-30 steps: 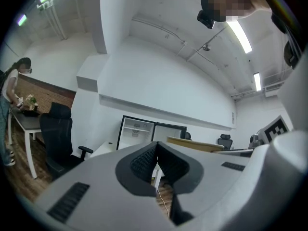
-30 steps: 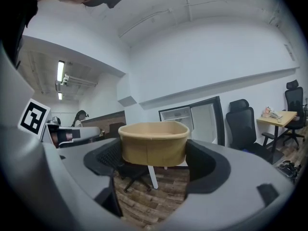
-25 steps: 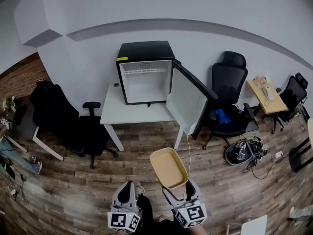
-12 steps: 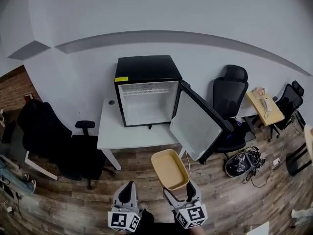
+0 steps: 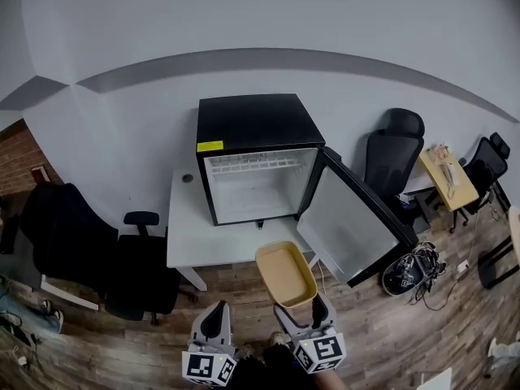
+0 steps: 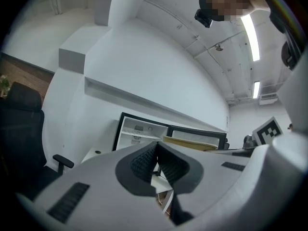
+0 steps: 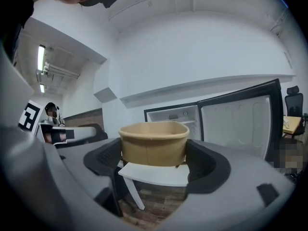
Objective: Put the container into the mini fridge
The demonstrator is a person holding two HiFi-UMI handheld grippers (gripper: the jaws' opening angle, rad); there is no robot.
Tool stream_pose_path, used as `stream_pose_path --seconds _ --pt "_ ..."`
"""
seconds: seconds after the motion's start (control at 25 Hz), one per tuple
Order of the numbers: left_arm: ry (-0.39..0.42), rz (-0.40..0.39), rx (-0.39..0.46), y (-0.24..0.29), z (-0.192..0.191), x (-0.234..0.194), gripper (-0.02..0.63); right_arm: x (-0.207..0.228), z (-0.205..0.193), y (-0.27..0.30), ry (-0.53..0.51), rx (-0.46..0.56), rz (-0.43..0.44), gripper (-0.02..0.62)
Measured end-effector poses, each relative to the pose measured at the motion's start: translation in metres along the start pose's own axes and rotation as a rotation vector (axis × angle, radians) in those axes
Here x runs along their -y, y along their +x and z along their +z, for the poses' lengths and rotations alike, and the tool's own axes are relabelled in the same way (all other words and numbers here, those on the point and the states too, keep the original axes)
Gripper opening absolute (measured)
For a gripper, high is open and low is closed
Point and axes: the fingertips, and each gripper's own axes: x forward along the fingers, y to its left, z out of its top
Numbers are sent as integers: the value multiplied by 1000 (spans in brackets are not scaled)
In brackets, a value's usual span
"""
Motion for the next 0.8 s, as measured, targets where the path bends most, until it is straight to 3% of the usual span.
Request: stream_pose_path --seconds 0.44,0.8 --pt "5 43 7 103 2 -47 8 51 15 116 -17 -3 24 420" --pt "-4 82 29 205 22 -57 8 104 43 218 -47 -2 75 420"
